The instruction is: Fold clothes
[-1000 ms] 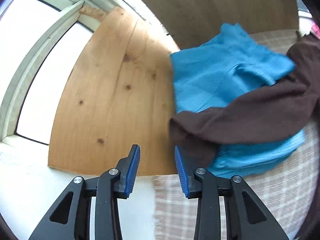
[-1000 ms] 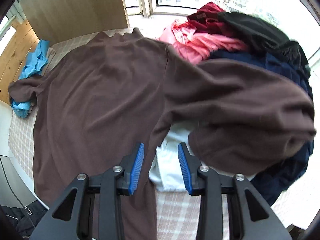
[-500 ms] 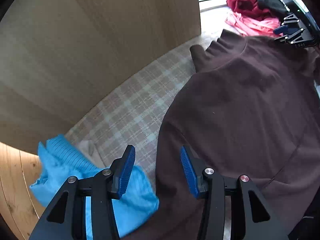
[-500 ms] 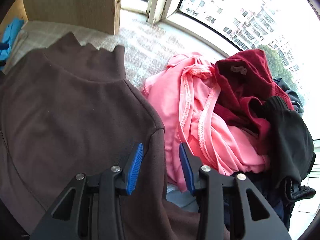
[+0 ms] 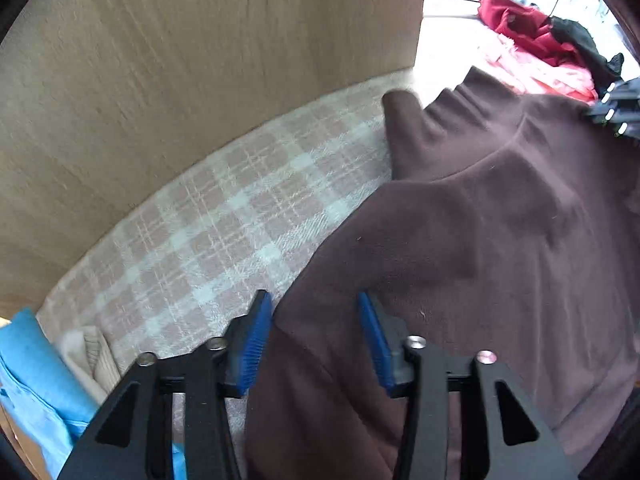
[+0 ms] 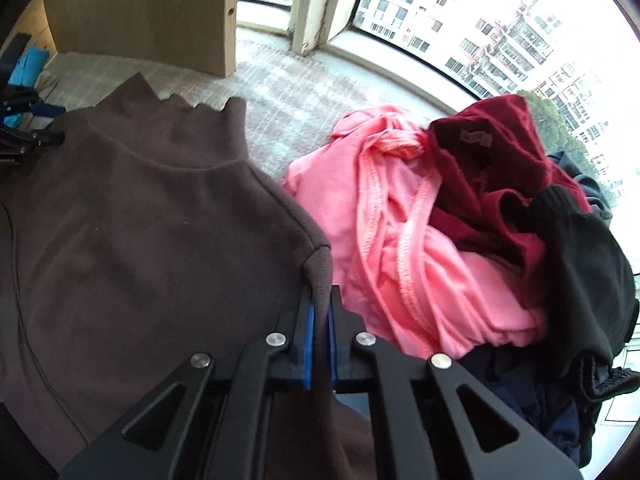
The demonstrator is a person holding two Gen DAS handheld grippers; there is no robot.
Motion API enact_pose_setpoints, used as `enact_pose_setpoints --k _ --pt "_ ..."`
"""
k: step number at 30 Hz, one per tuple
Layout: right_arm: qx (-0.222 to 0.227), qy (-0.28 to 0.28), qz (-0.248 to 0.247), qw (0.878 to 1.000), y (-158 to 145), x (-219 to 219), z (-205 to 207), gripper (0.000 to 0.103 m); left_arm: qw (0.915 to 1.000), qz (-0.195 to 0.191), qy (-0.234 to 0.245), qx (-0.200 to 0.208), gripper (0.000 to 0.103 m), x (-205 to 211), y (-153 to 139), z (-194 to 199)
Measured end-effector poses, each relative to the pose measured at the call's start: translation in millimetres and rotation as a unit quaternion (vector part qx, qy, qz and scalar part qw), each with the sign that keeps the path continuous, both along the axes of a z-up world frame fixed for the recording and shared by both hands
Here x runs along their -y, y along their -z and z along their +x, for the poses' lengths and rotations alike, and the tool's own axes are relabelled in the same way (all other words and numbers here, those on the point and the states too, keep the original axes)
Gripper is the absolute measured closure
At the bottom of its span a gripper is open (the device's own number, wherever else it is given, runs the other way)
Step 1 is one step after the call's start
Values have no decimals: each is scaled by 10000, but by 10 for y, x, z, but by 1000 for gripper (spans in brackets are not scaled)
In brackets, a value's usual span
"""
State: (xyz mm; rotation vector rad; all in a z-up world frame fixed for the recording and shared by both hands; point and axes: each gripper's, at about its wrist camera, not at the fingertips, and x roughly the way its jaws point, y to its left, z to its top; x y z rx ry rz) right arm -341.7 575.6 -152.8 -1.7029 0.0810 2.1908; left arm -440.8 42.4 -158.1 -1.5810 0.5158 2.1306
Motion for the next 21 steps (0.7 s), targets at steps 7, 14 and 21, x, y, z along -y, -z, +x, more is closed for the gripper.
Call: enact_pose_setpoints --k 7,14,21 --pt "95 414 506 9978 12 -55 -26 76 9954 -395 -585 -654 68 187 -162 48" --pt "-250 -628 888 9938 -212 741 90 75 9984 -425 192 -316 67 388 -423 799" --pt "160 238 1298 9911 -193 323 472 75 9923 -1233 -22 -104 72 716 -132 1112"
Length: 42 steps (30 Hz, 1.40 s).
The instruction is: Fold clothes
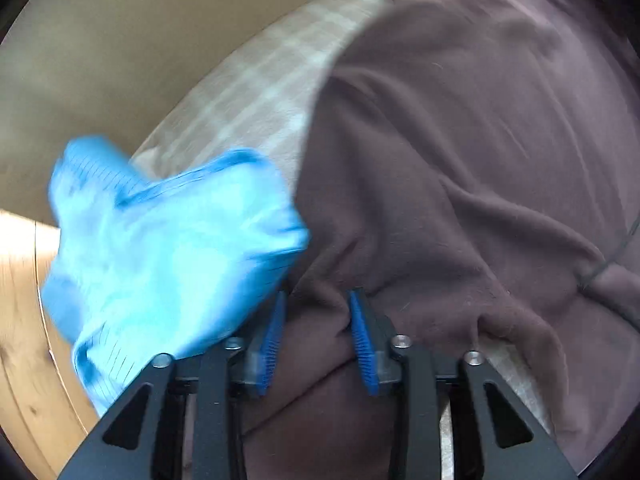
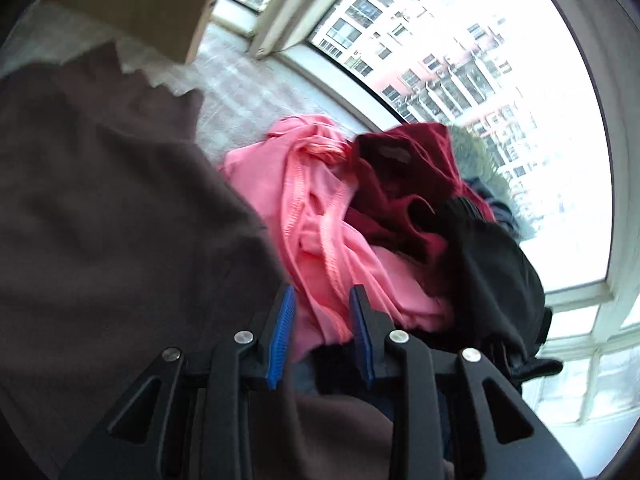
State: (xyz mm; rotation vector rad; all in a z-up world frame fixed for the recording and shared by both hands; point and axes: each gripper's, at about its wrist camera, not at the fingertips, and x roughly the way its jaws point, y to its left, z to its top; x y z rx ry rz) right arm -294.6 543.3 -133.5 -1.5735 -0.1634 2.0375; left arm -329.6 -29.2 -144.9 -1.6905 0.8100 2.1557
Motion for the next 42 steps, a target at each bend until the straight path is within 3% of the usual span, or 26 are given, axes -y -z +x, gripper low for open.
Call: enact_pose_setpoints --k 2,5,6,8,10,11,14,17,19,20,21,22,25,30,31,32,34,38,42 --pt "-515 360 -854 9944 -276 -33 370 74 9982 329 -318 -379 72 89 -236 37" --pt "-986 650 -1888 9749 -511 155 974 70 9935 496 -325 -975 71 76 -621 345" --pt "-1054 781 -2136 9681 -503 228 1151 68 9932 550 -245 -995 69 59 -694 449" --pt "-1123 1050 -2698 9506 -399 358 1412 68 9924 657 -85 -1033 55 25 -838 657" --pt "-1074 1218 -3175 9343 -196 492 1506 68 9919 843 19 -949 57 22 -931 853" --pt "-1004 1260 -3229 9326 -83 542 1482 68 9916 963 44 -865 56 19 -947 954" --pt "-939 1478 -3166 9323 214 555 1340 68 9909 1174 38 -653 56 42 -929 1207" --pt "-1020 1654 -3026 9331 377 515 1190 68 9922 1122 -89 -537 57 71 -886 1375" --pt "-1023 1450 -2659 9475 364 564 1111 70 9936 1040 -86 -442 57 81 -843 1442" --pt "-972 1290 -2306 9595 318 607 1087 75 9943 985 -56 -395 57 77 -822 1459" --pt "-891 1145 -1918 9706 267 639 1077 90 9949 929 -11 -383 57 73 -773 1434" --pt "-867 1155 -1737 9742 229 623 1097 90 9958 801 114 -429 57 30 -740 1432" --pt "-948 1512 -1944 9646 205 471 1195 90 9958 506 563 -508 57 -116 -623 1414" --pt "-891 1386 -1902 9678 198 602 1160 90 9903 260 1211 -628 56 -377 -355 1179" --pt "-888 1376 -1875 9685 191 622 1159 90 9914 109 1220 -469 59 -388 -244 1107" --pt "-886 1367 -1847 9692 184 642 1159 90 9919 -44 1228 -310 77 -398 -133 1034" --pt "-914 1403 -1773 9698 155 639 1185 91 9946 -189 1018 78 101 -301 8 930" --pt "-977 1651 -1725 9661 187 508 1266 91 9980 180 574 172 101 92 -107 900" --pt "-790 1708 -1760 9662 316 456 1256 90 9979 403 490 -95 98 248 -347 1005"
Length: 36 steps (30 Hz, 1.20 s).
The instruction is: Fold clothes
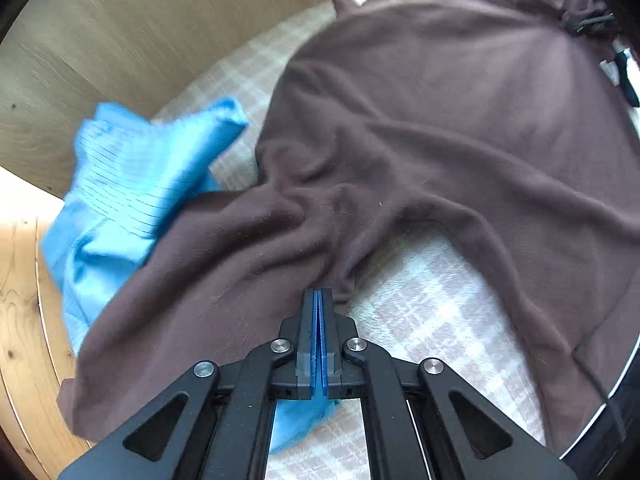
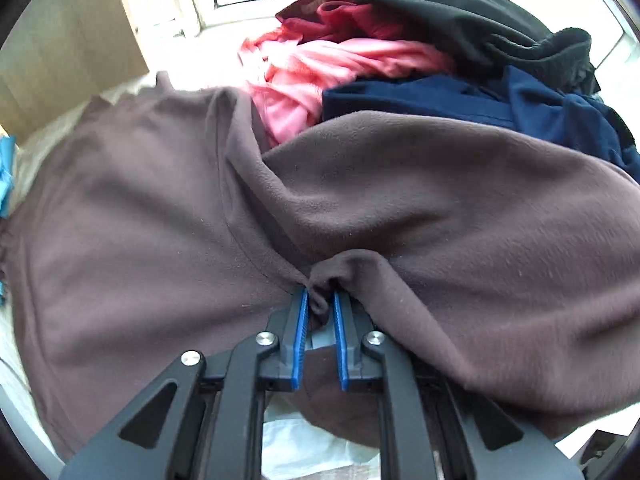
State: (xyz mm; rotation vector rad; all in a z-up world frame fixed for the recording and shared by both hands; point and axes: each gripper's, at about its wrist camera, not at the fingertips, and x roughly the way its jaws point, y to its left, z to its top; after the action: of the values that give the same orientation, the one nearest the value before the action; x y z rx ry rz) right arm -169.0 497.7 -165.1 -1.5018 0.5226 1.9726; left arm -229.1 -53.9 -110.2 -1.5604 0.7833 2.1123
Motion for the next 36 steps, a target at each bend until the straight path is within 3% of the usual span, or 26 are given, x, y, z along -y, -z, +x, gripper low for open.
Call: enact_pose_setpoints --k 2,4,7,12,17,22,26,31,34,36 --pt "-8 -28 -118 9999 -20 22 15 86 9997 157 -178 -69 82 59 -155 100" --pt "-114 -51 -178 9998 -128 97 88 84 9985 460 -296 4 77 98 -330 307" --pt "-251 -206 -108 9994 -332 316 321 78 9924 1140 -168 427 65 125 -470 838" --pt "-463 -360 -375 9976 -413 684 768 77 9843 1277 -45 1214 64 32 -211 1804" --pt "-411 -429 -619 9963 -258 964 1039 77 9706 1517 -221 1856 64 -72 129 2370" --pt "-352 -439 -733 9957 -150 1057 1101 77 9666 1600 -458 1948 64 -132 238 2385" --pt "-430 -536 -705 9951 -175 1085 1063 77 9708 1323 -582 1916 64 -163 317 2353" --pt "-589 -427 -847 9937 -129 982 924 77 9711 1304 -574 1915 66 -251 334 2318" --pt "-582 -325 -938 9934 -50 895 796 77 9709 1259 -613 1942 92 -259 333 2262" --pt "-626 -274 -982 9928 -27 826 723 77 9679 1351 -678 2008 93 -226 326 2215"
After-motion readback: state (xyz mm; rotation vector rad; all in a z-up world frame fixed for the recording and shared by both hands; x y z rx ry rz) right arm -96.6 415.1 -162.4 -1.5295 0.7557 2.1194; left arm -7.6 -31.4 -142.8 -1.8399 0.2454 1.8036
